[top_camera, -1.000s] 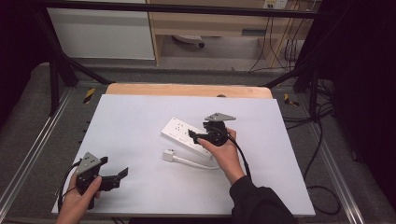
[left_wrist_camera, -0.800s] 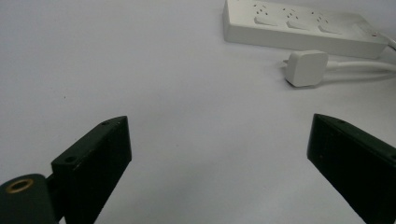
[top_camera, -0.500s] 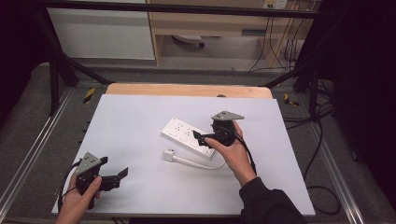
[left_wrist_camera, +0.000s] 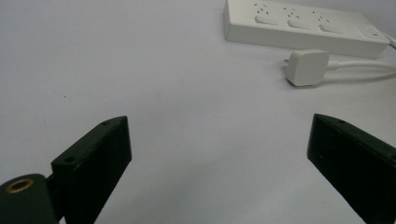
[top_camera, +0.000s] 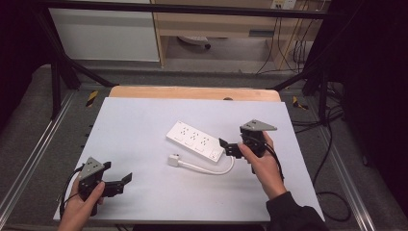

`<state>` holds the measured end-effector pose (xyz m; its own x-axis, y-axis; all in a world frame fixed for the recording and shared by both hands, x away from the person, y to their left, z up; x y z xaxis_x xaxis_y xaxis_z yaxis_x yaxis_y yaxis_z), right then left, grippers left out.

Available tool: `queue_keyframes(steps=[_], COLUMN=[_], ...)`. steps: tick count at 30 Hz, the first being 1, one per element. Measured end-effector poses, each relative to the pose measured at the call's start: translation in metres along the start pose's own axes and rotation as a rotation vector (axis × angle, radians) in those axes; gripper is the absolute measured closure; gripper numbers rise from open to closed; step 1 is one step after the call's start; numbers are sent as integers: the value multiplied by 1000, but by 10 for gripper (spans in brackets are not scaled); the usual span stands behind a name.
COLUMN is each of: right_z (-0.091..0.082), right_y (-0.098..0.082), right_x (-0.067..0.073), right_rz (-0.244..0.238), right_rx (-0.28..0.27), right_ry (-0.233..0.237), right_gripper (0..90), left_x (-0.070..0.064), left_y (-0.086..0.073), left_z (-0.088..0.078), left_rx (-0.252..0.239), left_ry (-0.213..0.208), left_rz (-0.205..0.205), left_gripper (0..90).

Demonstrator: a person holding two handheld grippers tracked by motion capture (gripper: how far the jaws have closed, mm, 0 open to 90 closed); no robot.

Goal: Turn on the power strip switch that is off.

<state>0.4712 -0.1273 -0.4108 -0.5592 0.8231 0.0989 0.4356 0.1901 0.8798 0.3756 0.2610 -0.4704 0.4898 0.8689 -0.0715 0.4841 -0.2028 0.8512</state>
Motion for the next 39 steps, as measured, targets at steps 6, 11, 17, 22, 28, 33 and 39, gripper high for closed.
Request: queue_keyframes(steps=[6, 11, 17, 22, 28, 33, 39], right_z=[-24, -43, -67, -80, -85, -88, -83], right_y=[-16, -28, -40, -54, -72, -86, -97], right_x=[-20, -40, -60, -73, -85, -87, -86], right_rz=[20, 53, 72, 91, 102, 119, 117], right_rx=[-56, -93, -123, -126, -114, -107, -84], right_ry=[-29, -67, -107, -129, -154, -156, -159], right_gripper=[59, 66, 73, 72, 67, 56, 38], left_x=[0, 0, 0, 0, 0, 0, -1], left_y=[0, 0, 0, 0, 0, 0, 1], left_z=[0, 0, 0, 0, 0, 0, -1], left_rx=[2, 0, -5, -6, -7, -6, -9], left_ry=[1, 1, 2, 1, 1, 1, 1], left_rz=[1, 3, -1, -1, 1, 4, 5], left_gripper=[64, 64, 64, 64, 64, 64, 63])
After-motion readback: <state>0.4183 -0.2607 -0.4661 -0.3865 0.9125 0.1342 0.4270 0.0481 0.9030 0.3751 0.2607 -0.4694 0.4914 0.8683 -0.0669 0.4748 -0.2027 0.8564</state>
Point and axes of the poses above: each handheld gripper's, and its own axes: z roughly forward along the jaws, y roughly out of its top, x roughly to its left, the point moved 8 cm from there along z, roughly forward along the jaws, and after that the axes turned 1 degree about z, right-handed, at the moved point
